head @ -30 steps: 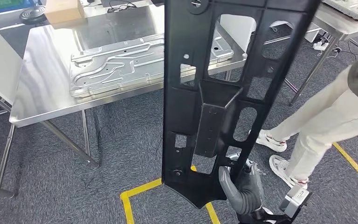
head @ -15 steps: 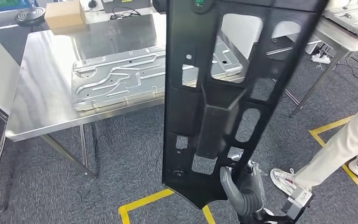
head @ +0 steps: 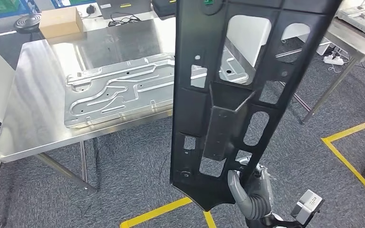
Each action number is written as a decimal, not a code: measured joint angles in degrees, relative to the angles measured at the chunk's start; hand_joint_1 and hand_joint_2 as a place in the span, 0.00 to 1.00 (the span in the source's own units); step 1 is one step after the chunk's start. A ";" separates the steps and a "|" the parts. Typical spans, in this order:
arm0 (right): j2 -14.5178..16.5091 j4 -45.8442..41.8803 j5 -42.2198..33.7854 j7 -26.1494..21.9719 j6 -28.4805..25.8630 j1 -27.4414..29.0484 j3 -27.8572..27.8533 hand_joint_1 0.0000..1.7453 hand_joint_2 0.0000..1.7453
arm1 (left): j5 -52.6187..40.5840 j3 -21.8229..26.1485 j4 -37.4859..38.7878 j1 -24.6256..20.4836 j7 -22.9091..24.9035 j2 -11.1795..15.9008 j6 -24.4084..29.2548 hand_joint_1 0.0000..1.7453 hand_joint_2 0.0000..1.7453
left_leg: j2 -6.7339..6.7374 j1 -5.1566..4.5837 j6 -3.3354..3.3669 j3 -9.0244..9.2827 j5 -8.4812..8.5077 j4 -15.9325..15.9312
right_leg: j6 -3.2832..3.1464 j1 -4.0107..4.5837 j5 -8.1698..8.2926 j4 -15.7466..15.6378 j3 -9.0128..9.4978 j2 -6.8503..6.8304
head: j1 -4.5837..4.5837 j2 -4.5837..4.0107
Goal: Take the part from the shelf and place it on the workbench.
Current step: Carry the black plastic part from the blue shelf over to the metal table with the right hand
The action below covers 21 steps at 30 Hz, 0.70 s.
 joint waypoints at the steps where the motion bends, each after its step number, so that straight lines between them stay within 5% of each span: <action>1: -0.01 -0.03 -0.02 0.09 -0.13 0.02 0.00 1.00 1.00 | 0.04 0.02 0.00 -0.05 -0.02 0.01 0.00 0.00 1.00 | 0.02 0.31 -0.44 -2.49 -1.32 3.24 | 0.04 -0.09 -0.43 -0.04 0.44 0.06 | 0.01 0.00; 3: -0.02 -0.04 -0.25 0.31 -0.29 0.09 0.00 1.00 1.00 | 0.10 0.05 0.00 -0.17 -0.05 0.02 -0.09 0.00 1.00 | 0.07 0.76 -1.11 -5.52 -2.35 5.37 | 0.27 -0.39 -1.44 -0.04 1.61 0.16 | 0.01 0.00; 4: -0.02 -0.04 -0.47 0.41 -0.37 0.11 -0.01 1.00 1.00 | 0.10 0.07 0.00 -0.22 -0.07 0.04 -0.14 0.00 1.00 | 0.11 0.95 -1.40 -5.71 -1.20 3.82 | 0.49 -0.61 -2.00 -0.04 2.38 0.18 | 0.01 0.00; 7: -0.03 -0.04 -1.16 0.56 -0.53 0.04 -0.10 1.00 1.00 | 0.05 0.07 0.00 -0.01 -0.06 0.07 -0.18 0.00 1.00 | 0.35 1.21 -1.72 -2.97 6.33 -6.82 | 1.44 -1.13 -3.70 -0.12 4.69 0.35 | -0.03 0.00; 8: -0.03 -0.07 -1.08 0.62 -0.75 0.00 -0.15 1.00 1.00 | 0.07 0.07 -0.01 0.04 -0.07 0.08 -0.17 0.00 1.00 | 0.44 1.07 -1.45 -2.30 7.37 -8.94 | 1.88 -1.18 -4.17 -0.23 5.09 0.43 | -0.04 0.00; 12: -0.05 -0.24 0.41 1.14 -2.28 0.01 -0.42 1.00 1.00 | 0.13 0.05 -0.04 0.05 -0.12 0.08 -0.01 0.00 1.00 | 0.33 0.82 0.69 -0.84 7.24 -10.17 | 3.35 -1.17 -4.65 1.11 5.95 0.46 | 0.02 0.00; 14: -0.07 -0.30 0.63 1.20 -2.51 -0.08 -0.56 1.00 1.00 | 0.11 0.04 -0.05 -0.03 -0.15 0.07 0.04 0.00 1.00 | 0.28 0.93 1.52 0.56 6.87 -10.41 | 3.50 -1.18 -6.03 5.76 3.71 0.33 | 0.15 0.00; 16: -0.05 -0.33 0.87 1.26 -2.65 -0.13 -0.63 1.00 1.00 | 0.11 0.04 -0.07 -0.05 -0.15 0.08 0.08 0.00 1.00 | 0.13 0.78 1.98 1.19 6.18 -10.43 | 3.55 -1.04 -8.92 13.21 -1.24 0.29 | 0.25 0.00; 18: -0.05 -0.33 1.44 1.51 -3.00 -0.10 -0.66 1.00 1.00 | 0.11 0.04 -0.07 0.12 -0.18 0.07 0.11 0.00 1.00 | -0.45 0.61 2.09 1.98 5.34 -10.43 | 3.59 -0.94 -10.30 17.00 -5.24 0.30 | 0.25 0.00; 19: -0.05 -0.33 1.80 1.69 -3.21 -0.10 -0.66 1.00 1.00 | 0.11 0.04 -0.07 0.24 -0.20 0.04 0.12 0.00 1.00 | -0.89 0.58 2.02 2.58 4.87 -10.43 | 3.55 -0.92 -9.34 16.00 -5.84 0.31 | 0.25 0.00; 21: -0.11 -0.33 2.27 1.96 -3.51 -0.08 -0.66 1.00 1.00 | 0.10 0.03 -0.11 0.39 -0.24 -0.01 0.12 0.00 1.00 | -1.82 0.67 1.73 3.83 3.81 -10.45 | 3.40 -0.90 -3.85 8.94 -4.64 1.05 | 0.25 0.00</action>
